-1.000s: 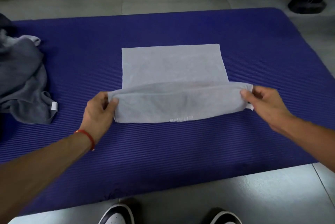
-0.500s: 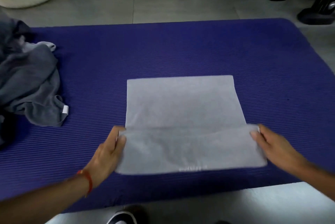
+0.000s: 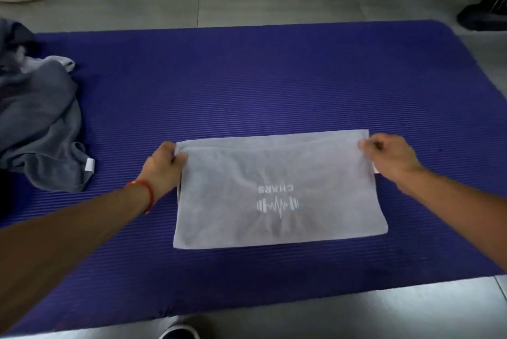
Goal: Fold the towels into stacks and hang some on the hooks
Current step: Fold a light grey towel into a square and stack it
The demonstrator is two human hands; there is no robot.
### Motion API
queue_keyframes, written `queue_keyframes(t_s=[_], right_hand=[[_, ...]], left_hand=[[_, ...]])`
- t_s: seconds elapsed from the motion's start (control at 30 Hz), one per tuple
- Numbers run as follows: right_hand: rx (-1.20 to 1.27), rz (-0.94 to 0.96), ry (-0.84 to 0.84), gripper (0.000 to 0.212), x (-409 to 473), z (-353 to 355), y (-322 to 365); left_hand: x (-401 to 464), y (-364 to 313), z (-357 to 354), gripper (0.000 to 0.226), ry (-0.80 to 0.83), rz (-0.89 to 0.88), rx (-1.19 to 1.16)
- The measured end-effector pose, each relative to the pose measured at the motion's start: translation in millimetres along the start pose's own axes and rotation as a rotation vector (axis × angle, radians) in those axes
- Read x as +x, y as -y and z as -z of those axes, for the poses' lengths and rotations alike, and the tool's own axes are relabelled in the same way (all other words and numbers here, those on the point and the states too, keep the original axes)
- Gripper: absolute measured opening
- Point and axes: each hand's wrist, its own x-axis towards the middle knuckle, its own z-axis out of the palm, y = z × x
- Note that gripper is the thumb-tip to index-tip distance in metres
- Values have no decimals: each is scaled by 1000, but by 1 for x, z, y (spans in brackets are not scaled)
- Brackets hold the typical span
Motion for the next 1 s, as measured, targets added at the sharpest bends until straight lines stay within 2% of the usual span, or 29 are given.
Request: queue_keyframes(t_s=[0.1, 0.2, 0.33, 0.47, 0.53, 0.57, 0.63, 0.7, 0.73, 0.8, 0.87, 0.93, 1.0], right_hand=[[-166, -117, 176, 27, 19, -14, 1], [-234, -129, 105, 34, 22, -22, -5], [-237, -86, -17, 32, 19, -24, -8], [-284, -107, -12, 30, 23, -27, -8], [-306, -165, 10, 45, 21, -27, -8], [-348, -210, 27, 56, 17, -28, -10], [-514, -275, 35, 71, 8, -28, -15], [-604, -300, 53, 74, -4, -29, -17], [-578, -304, 83, 75, -7, -29, -18], [-448, -318, 155, 77, -9, -29, -18], [-355, -318, 169, 79, -5, -31, -25], [-316, -286, 163, 69, -2, -32, -24], [-229, -253, 156, 49, -10, -28, -13]], left_hand=[[25, 0, -10, 28, 51, 96, 151], [19, -7, -13, 33, -20, 96, 135], [8, -6, -11, 24, -131, -30, 27], [17, -6, -15, 24, -171, 11, -45], [17, -5, -18, 34, -229, 0, 43], [11, -5, -21, 39, -242, -74, 181], [-12, -6, -30, 48, -190, -366, 498], [-45, -5, -51, 53, -55, -668, 684], [-63, 1, -66, 55, 22, -765, 740], [-90, 13, -92, 60, 122, -827, 828], [-98, 23, -105, 61, 125, -830, 877], [-97, 22, -104, 61, 131, -807, 890], [-96, 19, -99, 62, 172, -800, 897]])
